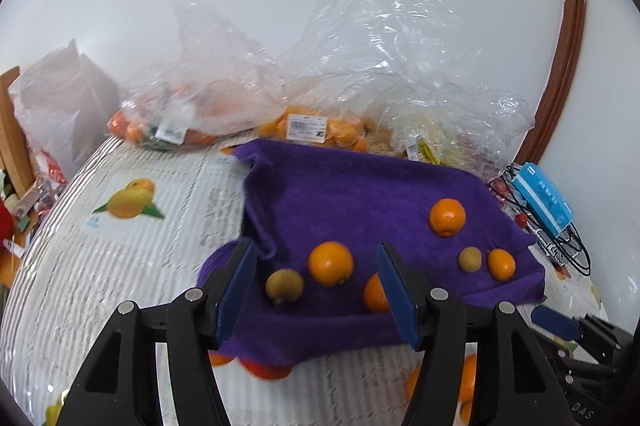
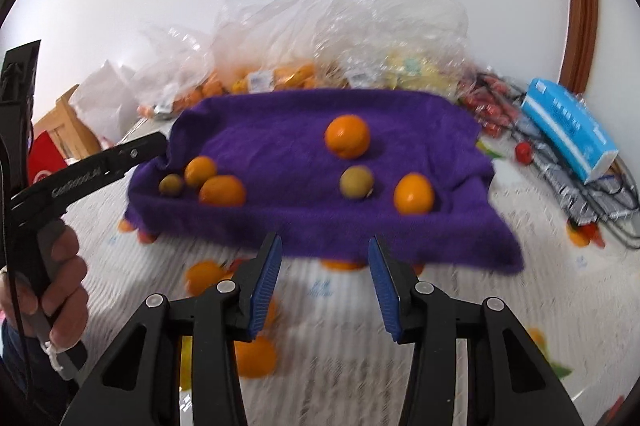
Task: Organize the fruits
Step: 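Grasp an orange from the table with the right tool while the left tool grasps another orange, then lift both held oranges and carry them over the purple towel, then open the right tool onto the towel while the left tool releases its orange, then grasp a large orange off the table with the right tool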
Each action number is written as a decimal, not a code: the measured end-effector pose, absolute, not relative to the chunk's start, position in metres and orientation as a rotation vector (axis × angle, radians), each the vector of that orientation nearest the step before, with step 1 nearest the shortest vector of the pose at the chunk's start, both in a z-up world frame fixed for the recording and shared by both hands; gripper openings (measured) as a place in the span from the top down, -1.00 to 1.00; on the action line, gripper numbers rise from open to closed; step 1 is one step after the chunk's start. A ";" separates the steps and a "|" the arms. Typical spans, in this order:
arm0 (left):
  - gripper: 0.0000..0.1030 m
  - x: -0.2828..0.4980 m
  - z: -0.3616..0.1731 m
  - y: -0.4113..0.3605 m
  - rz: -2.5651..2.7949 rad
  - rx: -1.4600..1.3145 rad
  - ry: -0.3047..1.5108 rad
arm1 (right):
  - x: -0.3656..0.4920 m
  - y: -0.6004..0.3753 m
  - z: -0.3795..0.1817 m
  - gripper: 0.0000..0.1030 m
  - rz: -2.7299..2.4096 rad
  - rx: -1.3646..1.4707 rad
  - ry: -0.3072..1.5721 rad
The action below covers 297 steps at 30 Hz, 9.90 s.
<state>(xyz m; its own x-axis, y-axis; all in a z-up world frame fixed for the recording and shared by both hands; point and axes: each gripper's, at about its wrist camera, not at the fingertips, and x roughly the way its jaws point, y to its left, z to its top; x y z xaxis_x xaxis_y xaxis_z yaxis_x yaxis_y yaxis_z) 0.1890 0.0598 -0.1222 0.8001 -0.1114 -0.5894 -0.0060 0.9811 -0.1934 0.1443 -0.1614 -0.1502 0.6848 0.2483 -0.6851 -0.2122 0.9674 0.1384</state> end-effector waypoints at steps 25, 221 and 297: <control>-0.21 0.157 -0.142 0.064 -0.017 -0.122 0.687 | 0.101 -0.119 -0.186 0.26 0.315 -0.028 0.873; 0.37 0.236 -0.124 0.044 -0.136 -0.195 0.690 | 0.238 -0.217 -0.142 0.26 0.213 0.149 0.667; -0.26 0.197 -0.120 0.036 -0.121 -0.064 0.707 | 0.155 -0.184 -0.143 -0.03 0.108 0.078 0.752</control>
<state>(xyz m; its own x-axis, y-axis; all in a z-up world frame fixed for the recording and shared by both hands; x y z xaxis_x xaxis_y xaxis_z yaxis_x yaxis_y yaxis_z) 0.1970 0.0361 -0.1197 0.7540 -0.1329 -0.6433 0.0895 0.9910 -0.0999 0.1546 -0.1841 -0.1435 0.7252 0.1257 -0.6769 -0.0701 0.9916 0.1090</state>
